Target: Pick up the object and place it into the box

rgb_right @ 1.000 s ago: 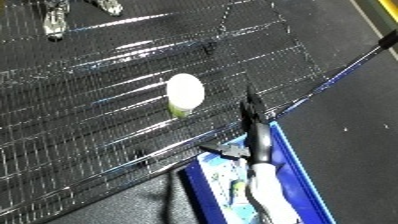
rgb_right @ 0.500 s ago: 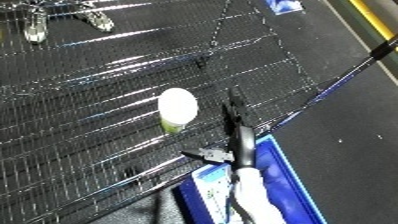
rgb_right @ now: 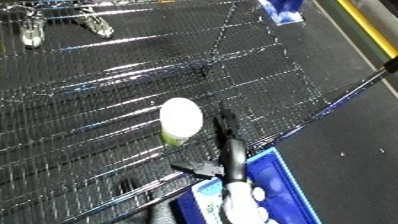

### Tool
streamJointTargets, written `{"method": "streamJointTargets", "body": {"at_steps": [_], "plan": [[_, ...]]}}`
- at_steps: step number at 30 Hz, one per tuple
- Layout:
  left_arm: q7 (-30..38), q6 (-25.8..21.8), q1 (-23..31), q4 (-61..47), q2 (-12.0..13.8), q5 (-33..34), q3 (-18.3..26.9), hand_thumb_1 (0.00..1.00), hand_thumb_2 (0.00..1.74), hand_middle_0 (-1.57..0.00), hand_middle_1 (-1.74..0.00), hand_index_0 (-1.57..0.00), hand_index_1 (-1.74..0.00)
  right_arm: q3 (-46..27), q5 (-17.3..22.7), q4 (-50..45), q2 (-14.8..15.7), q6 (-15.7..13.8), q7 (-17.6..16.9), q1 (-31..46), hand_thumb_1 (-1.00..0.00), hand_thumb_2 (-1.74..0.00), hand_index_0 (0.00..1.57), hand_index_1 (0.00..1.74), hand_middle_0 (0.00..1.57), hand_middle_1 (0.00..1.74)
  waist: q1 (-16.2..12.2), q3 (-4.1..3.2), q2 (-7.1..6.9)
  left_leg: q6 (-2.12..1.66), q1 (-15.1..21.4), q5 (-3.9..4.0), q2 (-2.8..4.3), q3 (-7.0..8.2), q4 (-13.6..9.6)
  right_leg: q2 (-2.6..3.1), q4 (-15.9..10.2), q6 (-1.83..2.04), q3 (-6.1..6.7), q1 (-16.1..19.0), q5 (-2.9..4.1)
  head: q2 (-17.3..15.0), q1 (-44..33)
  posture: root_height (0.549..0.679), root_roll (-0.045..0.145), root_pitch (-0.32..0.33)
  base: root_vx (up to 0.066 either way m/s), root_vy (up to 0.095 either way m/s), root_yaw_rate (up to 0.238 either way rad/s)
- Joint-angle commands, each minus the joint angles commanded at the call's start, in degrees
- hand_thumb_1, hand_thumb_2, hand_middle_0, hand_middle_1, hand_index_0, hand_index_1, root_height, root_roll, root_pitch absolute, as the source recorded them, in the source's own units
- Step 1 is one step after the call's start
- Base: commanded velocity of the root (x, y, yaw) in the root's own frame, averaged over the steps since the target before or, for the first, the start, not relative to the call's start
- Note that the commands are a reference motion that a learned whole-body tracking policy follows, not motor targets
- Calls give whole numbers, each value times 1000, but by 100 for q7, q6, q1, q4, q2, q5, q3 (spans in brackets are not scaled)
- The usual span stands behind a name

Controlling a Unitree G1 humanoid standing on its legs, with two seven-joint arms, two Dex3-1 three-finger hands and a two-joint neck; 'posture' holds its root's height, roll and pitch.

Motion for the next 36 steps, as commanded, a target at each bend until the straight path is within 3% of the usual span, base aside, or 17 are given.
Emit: {"method": "streamJointTargets", "body": {"at_steps": [12,22,34,36], "plan": [[-9,-15,-38,-108,1,-89,-22,1000,1740,-1570,-1740,-1570,-1740,144,-70,71,-52,-8,-17,-342,0,0,0,0,0,0,76,0,65,21,-273,-1,-20,2,43,1,102,-3,-21,-294,-8,204,-65,634,63,242,-12,-8,14],[100,-62,-73,-110,-42,-121,-85,1000,1740,-1570,-1740,-1570,-1740,312,-115,288,-104,-11,9,-736,0,0,0,0,0,0,148,0,120,14,-332,10,-30,-13,52,-21,134,-7,-45,-359,-25,461,-134,633,64,249,-4,14,10],[127,-120,-7,-200,-33,-223,-121,1000,1740,-1570,-1740,-1570,-1740,417,-153,516,-222,11,-34,-1075,-600,-1044,942,1044,942,1044,214,0,210,41,-470,5,-77,-1,74,-32,202,-11,-60,-523,-27,617,-105,632,62,266,-13,23,16],[124,-133,1,-206,-35,-241,-120,1000,1740,-1570,-1740,-1570,-1740,426,-166,549,-233,26,-42,-1076,-600,-1044,942,1044,942,1044,213,0,213,46,-483,1,-80,4,79,-32,205,-11,-58,-538,-24,620,-97,631,61,267,-18,25,-4]]}}
